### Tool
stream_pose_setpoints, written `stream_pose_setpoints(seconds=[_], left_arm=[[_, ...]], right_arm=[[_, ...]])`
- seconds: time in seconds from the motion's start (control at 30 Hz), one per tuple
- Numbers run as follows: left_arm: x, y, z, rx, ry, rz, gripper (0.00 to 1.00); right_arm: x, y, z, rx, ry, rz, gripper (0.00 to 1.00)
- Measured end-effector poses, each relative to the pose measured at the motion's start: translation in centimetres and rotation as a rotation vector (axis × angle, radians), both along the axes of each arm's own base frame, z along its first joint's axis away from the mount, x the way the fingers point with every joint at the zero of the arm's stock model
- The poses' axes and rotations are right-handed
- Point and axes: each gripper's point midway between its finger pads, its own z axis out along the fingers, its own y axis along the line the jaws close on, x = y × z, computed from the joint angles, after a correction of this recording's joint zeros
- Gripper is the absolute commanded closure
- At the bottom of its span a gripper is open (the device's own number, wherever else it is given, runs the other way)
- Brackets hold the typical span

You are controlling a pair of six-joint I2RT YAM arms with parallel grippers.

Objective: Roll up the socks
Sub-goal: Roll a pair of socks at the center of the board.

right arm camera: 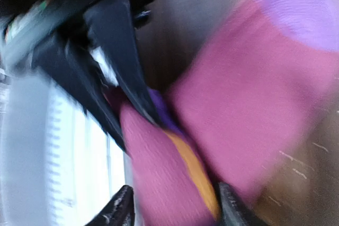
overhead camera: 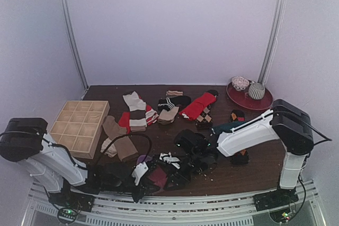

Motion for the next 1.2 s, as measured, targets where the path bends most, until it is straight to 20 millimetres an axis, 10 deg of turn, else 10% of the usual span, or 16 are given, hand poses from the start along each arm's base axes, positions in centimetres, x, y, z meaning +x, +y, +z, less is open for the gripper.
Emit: stream_pose_setpoints(seconds=[0.17,0.4,0.87,1.2], left_arm=[[-0.9,1.1,-0.4,-0.043,0.149,0.043,1.0],[-1.1,1.3,-0.5,-0.086,0.252,0.082,1.0],[-1.4,0.8,-0.6,-0.137,0.303,0.07,1.0],[-1.4,0.9,-0.6,-0.151,0.309,0.068,0.92]], right_arm=[[1.0,-2.7,1.0,0.113,-0.318,-0.04,0.37],[-0.3,-1.0,3.4,0.274,-0.639,0.121,0.37],[-2.5,1.1,0.4,0.222,-0.723,0.329,0.39],[-2.0,1.4,-0.7,0.167,-0.718,0.336,0.77]])
